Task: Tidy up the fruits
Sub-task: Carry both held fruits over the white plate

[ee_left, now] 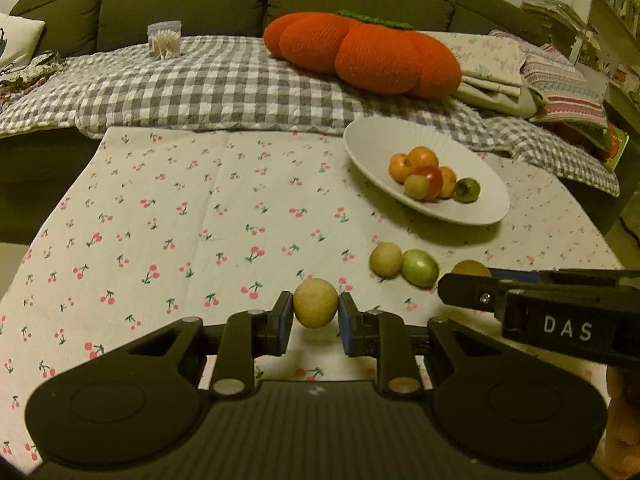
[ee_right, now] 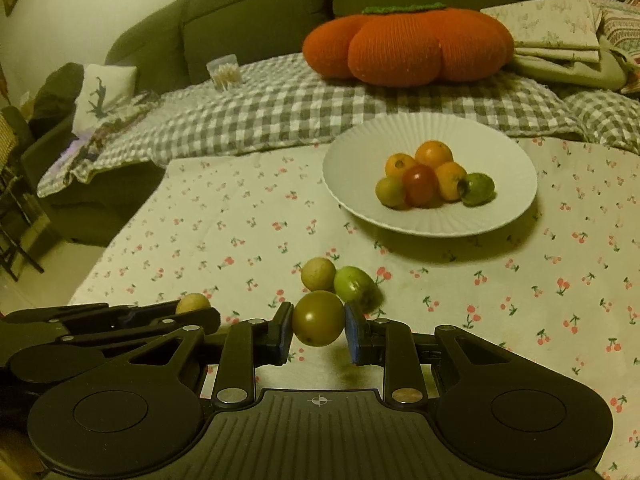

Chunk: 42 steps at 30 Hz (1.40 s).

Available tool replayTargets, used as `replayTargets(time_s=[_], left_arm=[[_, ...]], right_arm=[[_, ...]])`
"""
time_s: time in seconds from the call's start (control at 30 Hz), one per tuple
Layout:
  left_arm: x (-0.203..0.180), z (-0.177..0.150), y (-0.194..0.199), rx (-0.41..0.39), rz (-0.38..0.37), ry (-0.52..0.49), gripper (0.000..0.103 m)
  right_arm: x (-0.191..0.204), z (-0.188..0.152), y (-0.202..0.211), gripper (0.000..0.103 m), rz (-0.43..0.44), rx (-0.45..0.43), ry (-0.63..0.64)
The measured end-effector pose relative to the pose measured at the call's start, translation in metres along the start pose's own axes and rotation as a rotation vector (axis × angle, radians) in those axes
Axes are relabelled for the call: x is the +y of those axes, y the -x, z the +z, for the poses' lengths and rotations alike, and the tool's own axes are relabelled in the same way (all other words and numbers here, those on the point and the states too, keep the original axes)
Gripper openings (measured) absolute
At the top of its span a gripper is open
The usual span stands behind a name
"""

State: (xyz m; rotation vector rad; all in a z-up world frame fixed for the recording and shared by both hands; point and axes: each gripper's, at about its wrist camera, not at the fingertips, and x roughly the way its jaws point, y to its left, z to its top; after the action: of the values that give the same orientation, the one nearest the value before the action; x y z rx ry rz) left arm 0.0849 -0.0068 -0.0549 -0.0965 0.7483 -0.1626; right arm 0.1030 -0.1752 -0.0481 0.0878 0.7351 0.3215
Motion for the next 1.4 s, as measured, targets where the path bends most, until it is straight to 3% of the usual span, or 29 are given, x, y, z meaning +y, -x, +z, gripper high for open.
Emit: replayTargets(time_s=[0.8,1.07,1.4], left_arm=[[-0.031,0.041,-0.006,-0.058,-0.04,-0.027,0.022],[-0.041,0.055,-0.022,-0.078,-0.038,-0.045,0.022],[-0.062,0.075,-0.057,-0.1,-0.1,-0.103,0.022]], right_arm=[[-0.044,0.032,0.033,0.025,-0.016,-0.092,-0.084],[-0.07,0.045,0.038,0.025,-0.053,-0.129,-0.13],[-0.107,0.061,0.017,0.025,-0.061,-0.12,-0.197]])
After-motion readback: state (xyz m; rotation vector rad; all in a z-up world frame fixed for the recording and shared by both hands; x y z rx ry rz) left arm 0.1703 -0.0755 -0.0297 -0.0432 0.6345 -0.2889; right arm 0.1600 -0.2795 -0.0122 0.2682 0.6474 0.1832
